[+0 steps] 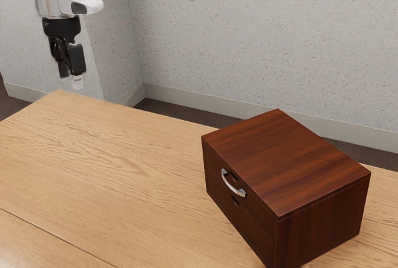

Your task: Pull the drawer handle with one arm to open the drawer

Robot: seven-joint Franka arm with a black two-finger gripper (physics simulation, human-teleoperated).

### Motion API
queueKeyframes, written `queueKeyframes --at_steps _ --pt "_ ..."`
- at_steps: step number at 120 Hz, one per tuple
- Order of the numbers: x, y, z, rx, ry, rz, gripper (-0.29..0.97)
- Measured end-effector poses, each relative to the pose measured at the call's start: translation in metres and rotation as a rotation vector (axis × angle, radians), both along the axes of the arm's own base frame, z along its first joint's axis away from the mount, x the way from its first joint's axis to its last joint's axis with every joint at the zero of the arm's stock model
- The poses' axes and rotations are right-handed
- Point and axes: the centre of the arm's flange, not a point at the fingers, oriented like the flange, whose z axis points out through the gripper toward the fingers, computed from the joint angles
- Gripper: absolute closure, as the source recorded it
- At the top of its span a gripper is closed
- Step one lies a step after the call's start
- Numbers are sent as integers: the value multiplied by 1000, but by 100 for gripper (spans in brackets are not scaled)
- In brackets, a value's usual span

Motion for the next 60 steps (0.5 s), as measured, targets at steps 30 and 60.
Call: queueKeyframes --at_steps 30,60 --pt "0 -21 -2 -54 -95 -210 0" --pt "-46 -91 -64 -79 -41 -592 0"
